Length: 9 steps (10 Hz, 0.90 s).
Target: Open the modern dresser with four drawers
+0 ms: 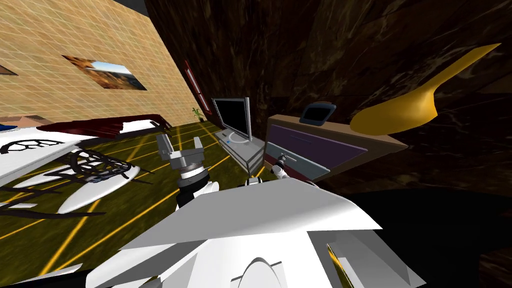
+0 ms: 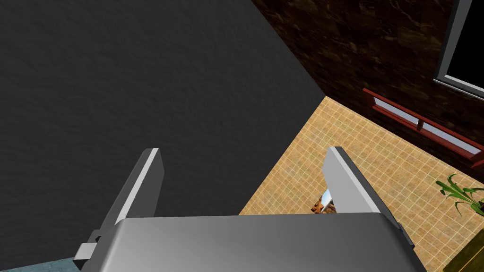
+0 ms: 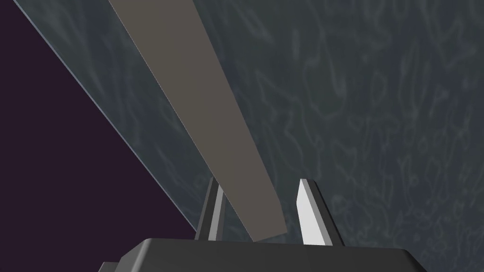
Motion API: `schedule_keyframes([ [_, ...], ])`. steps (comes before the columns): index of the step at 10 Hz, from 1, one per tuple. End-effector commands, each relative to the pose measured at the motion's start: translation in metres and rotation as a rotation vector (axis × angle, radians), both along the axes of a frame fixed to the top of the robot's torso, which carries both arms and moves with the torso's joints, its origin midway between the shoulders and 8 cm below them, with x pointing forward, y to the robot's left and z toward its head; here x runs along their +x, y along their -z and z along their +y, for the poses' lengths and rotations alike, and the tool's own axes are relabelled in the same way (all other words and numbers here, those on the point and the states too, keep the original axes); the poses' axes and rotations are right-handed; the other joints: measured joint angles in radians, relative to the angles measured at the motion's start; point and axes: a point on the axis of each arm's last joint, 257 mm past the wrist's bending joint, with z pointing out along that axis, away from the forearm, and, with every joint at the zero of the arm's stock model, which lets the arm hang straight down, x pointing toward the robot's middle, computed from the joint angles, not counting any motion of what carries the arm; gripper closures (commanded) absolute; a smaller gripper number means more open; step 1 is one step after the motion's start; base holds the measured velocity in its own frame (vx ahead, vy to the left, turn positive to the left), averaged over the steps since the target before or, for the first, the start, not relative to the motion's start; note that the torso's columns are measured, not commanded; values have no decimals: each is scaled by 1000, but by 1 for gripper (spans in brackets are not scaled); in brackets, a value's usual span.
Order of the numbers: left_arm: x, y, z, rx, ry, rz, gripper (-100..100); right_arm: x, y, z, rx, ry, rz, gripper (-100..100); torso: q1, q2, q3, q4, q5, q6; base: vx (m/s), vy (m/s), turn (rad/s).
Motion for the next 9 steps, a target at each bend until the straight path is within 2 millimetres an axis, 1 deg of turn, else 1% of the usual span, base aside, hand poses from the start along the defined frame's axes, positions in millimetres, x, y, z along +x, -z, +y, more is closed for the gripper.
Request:
schedule_keyframes([
  [1, 0, 0, 0, 0, 0, 0, 0, -27, 12, -52, 7, 66, 32, 100, -2, -1, -1, 0, 0, 2, -65, 104, 359],
  [2, 0, 0, 0, 0, 0, 0, 0, -37, 13, -87, 18, 116, 28, 100, -3, 0, 0, -2, -1, 4, -140, 188, 462],
  [3, 0, 0, 0, 0, 0, 0, 0, -41, 10, -98, 6, 130, 28, 100, -1, 3, 1, -1, -2, 3, -119, 144, 303],
  [4, 0, 0, 0, 0, 0, 0, 0, -56, 7, -140, 14, 195, 20, 100, -4, 1, 1, 1, -2, 1, -98, 130, 376],
  [5, 0, 0, 0, 0, 0, 0, 0, -56, 4, -144, 6, 196, 19, 100, -5, -1, -1, 3, -1, 0, -81, 102, 253],
  [6, 0, 0, 0, 0, 0, 0, 0, -74, -1, -184, 16, 263, 5, 100, -3, 0, 0, 3, 0, 1, -101, 118, 419],
  [7, 0, 0, 0, 0, 0, 0, 0, -84, -9, -212, 31, 312, -16, 100, -1, 3, 2, 5, 1, 0, -125, 179, 467],
  [8, 0, 0, 0, 0, 0, 0, 0, -93, -17, -230, 11, 333, -20, 100, 4, 5, 3, 7, 3, -1, -85, 146, 273],
  [9, 0, 0, 0, 0, 0, 0, 0, -111, -24, -262, 25, 396, -41, 100, 6, 5, 3, 10, 7, -2, -53, 161, 374],
])
